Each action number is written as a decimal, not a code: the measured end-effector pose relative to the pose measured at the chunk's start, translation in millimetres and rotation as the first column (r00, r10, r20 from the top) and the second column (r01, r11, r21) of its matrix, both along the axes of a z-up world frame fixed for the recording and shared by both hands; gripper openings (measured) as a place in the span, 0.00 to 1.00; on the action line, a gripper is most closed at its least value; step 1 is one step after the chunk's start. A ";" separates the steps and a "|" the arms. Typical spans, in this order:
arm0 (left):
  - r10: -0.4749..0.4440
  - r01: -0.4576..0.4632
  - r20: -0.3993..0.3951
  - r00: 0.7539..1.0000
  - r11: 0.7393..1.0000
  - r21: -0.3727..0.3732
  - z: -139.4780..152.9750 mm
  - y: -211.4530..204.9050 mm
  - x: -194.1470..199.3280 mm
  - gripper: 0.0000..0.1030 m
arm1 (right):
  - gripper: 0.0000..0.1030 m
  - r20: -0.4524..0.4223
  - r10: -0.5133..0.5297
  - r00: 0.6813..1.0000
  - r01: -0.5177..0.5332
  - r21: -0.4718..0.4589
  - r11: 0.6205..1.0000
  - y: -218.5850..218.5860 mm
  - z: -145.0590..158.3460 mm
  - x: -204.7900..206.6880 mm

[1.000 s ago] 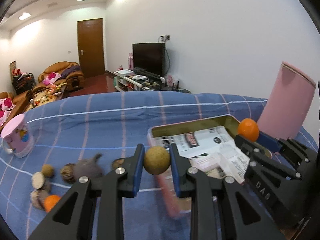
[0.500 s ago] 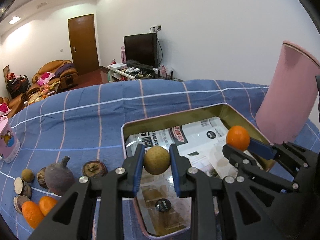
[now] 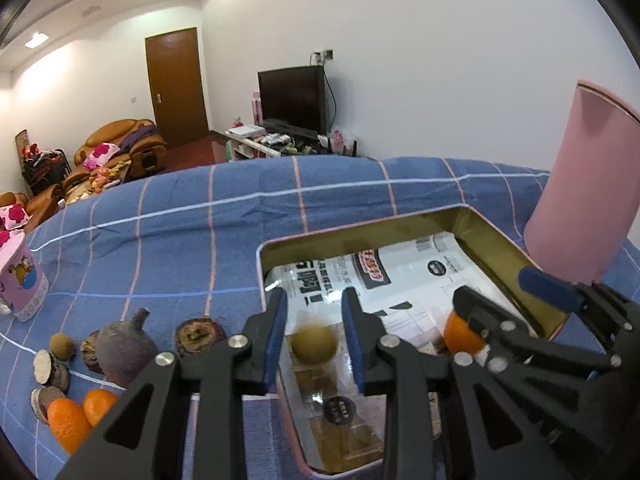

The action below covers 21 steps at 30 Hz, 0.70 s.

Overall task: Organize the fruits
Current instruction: 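Carry the orange into the pink tin with the right tool while the left tool drops the brown fruit there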

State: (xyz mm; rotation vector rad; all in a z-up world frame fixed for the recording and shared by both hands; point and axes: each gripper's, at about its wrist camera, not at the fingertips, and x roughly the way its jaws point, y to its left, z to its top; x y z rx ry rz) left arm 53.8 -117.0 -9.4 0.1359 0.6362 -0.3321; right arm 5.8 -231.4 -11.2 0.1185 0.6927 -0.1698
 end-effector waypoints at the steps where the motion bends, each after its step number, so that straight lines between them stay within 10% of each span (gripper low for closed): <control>1: 0.002 -0.002 0.009 1.000 1.000 0.000 0.7 0.5 -1.5 0.38 | 0.66 0.015 -0.005 1.000 0.005 0.012 1.000 -2.2 2.4 -2.3; 8: 0.065 -0.063 0.140 0.988 0.998 -0.020 17.5 11.3 -19.5 0.98 | 0.81 0.174 -0.080 0.982 0.063 0.103 0.993 -17.5 24.6 -24.0; 17: 0.128 -0.132 0.213 0.969 0.991 0.006 22.6 29.3 -27.2 1.00 | 0.83 0.410 -0.127 0.903 0.138 0.003 0.990 -1.8 37.6 -49.5; 21: 0.134 -0.142 0.216 0.967 0.990 0.019 19.0 37.1 -30.1 1.00 | 0.84 0.371 -0.097 0.924 0.116 -0.029 0.993 4.7 36.2 -42.0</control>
